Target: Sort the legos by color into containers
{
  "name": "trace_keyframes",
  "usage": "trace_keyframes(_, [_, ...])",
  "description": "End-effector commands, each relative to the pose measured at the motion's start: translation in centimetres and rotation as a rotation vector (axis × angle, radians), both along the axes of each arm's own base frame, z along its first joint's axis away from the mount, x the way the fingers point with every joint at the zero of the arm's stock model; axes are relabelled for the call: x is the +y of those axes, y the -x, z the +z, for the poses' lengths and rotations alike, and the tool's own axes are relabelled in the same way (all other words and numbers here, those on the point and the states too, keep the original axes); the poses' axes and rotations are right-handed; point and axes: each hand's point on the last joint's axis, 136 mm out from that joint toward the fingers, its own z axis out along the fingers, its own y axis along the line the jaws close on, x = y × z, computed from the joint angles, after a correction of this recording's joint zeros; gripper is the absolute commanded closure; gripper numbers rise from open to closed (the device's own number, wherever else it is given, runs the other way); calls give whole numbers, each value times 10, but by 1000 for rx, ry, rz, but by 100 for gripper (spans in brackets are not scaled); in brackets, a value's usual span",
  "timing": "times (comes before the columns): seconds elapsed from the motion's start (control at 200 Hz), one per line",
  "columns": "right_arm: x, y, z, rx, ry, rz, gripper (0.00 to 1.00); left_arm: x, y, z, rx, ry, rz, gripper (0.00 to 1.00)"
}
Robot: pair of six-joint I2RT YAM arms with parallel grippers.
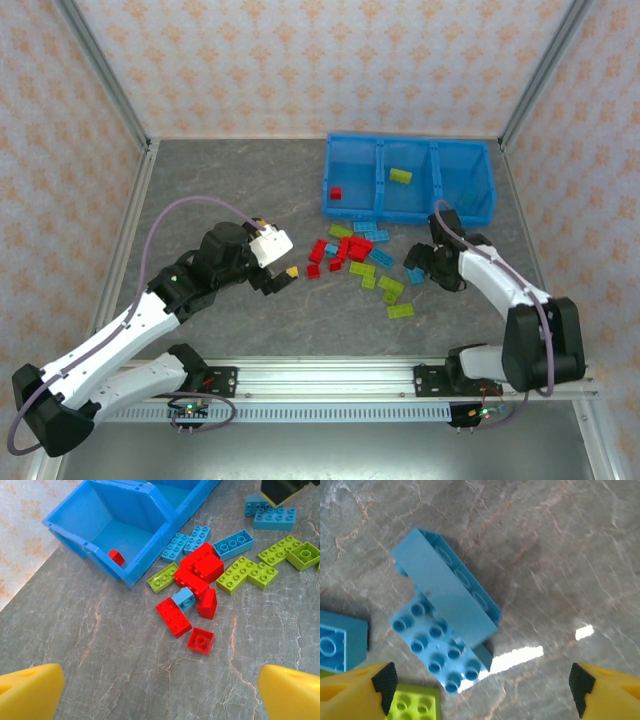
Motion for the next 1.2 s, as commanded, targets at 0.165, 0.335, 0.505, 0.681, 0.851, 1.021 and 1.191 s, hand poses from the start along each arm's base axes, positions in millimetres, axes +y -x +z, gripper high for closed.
trace_keyframes(0.165, [-7,-53,-1,-75,97,53,11,3,-2,11,-11,16,12,0])
trace_keyframes(0.335, [-3,-51,-22,3,71,66,24,1,-1,9,1,18,5,0])
trace_keyframes(0.505, [-6,-43,-29,19,78,40,47,1,-2,9,0,17,8,0])
trace_keyframes(0.681, [-22,-42,-7,-42,139,-20,64,1,-1,9,4,17,6,0])
trace_keyframes(0.851, [-26,-53,50,-193,137,-53,78,1,-2,10,-1,18,9,0])
trace_keyframes(1.021, [-45,-88,146,-437,227,-86,84,-1,-1,9,10,19,0,0])
trace_keyframes(1.191, [-80,-139,200,-522,311,-133,84,0,-2,10,4,18,5,0])
